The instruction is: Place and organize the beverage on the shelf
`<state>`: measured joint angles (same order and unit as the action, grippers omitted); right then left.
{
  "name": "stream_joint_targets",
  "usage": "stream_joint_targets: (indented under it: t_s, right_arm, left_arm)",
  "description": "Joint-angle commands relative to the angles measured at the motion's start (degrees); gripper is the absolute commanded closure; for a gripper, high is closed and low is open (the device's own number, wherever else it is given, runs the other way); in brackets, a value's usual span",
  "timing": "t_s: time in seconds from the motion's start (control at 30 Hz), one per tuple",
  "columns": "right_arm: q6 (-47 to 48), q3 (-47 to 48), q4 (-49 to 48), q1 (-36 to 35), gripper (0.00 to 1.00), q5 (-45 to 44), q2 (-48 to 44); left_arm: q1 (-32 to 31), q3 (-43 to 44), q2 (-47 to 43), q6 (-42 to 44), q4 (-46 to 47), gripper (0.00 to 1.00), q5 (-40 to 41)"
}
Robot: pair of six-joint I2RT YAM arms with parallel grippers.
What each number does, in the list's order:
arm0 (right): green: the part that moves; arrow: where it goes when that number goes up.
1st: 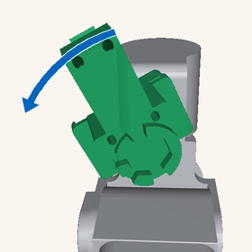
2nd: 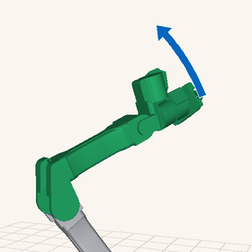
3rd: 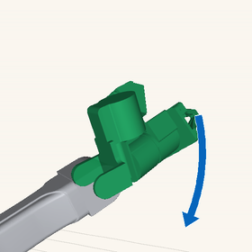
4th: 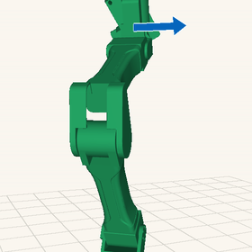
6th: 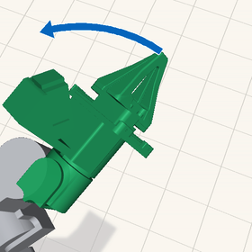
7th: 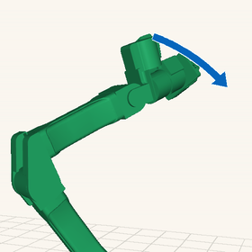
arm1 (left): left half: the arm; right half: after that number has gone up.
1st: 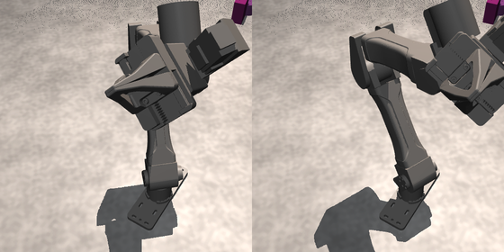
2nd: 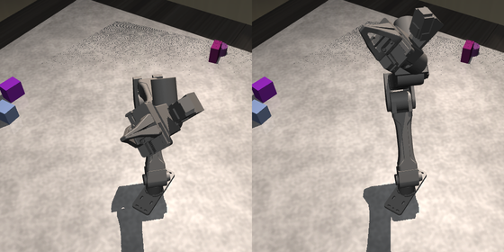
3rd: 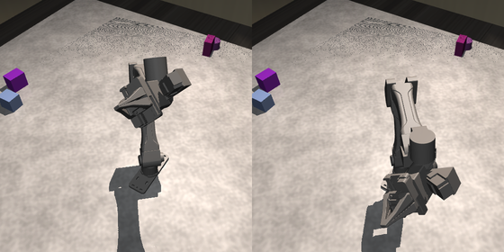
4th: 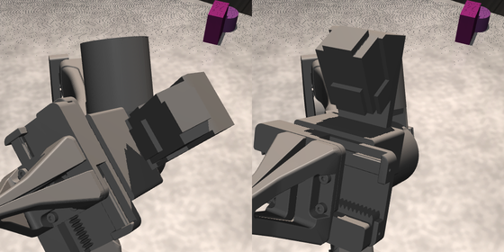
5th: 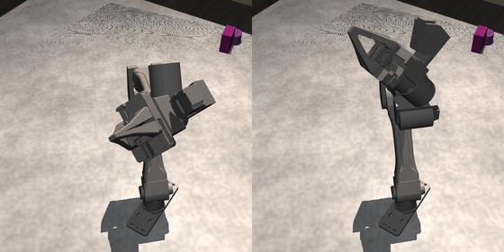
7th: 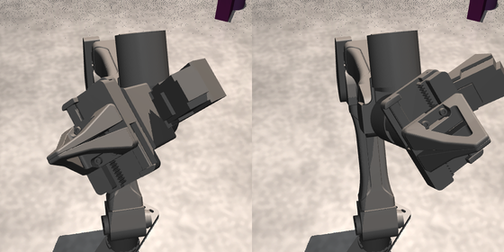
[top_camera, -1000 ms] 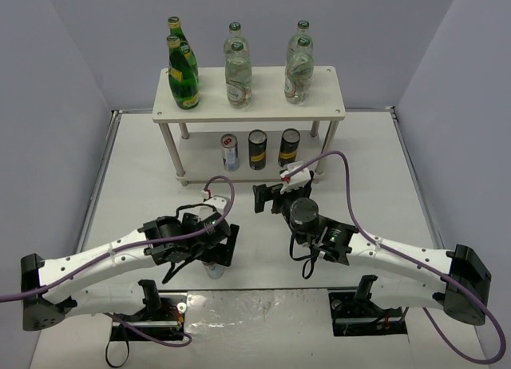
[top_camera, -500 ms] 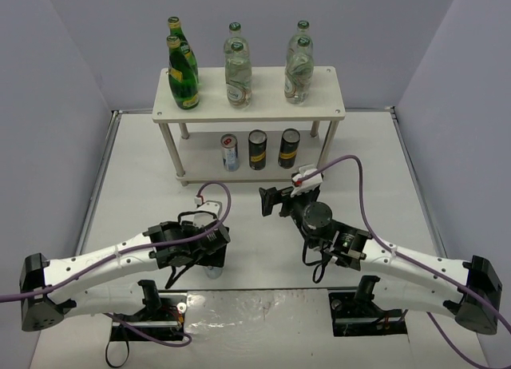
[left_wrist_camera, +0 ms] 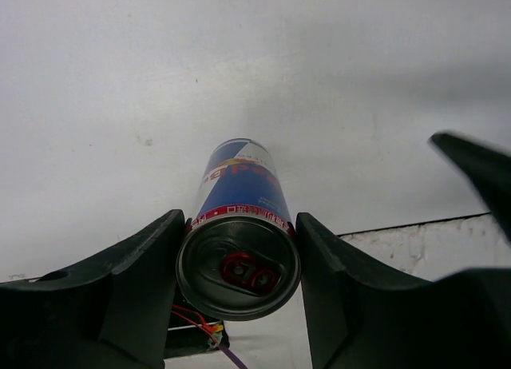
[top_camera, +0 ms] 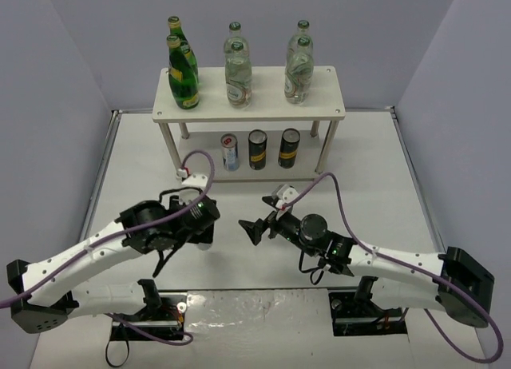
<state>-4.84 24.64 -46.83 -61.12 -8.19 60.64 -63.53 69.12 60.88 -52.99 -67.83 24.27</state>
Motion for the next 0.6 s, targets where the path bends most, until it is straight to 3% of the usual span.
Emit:
stream_joint_targets:
  t_s: [0.0, 0.3, 0.57]
  right_arm:
    - [1.42, 0.57, -16.96, -0.4, 0.0, 15.12, 4.38]
    - [6.42, 10.15, -31.21, -2.42, 0.0, 25.05, 21.95]
    - [9.67, 18.15, -30.69, -3.13, 0.01, 28.4, 29.97]
  left_arm:
    - [3.84, 6.98, -2.26, 5.35, -7.05, 0.98, 4.47]
    - [9.47, 16.65, 0.64, 16.95, -6.87, 0.98, -2.39]
    - [10.62, 19.82, 3.1, 20.91, -5.04, 0.98, -4.67]
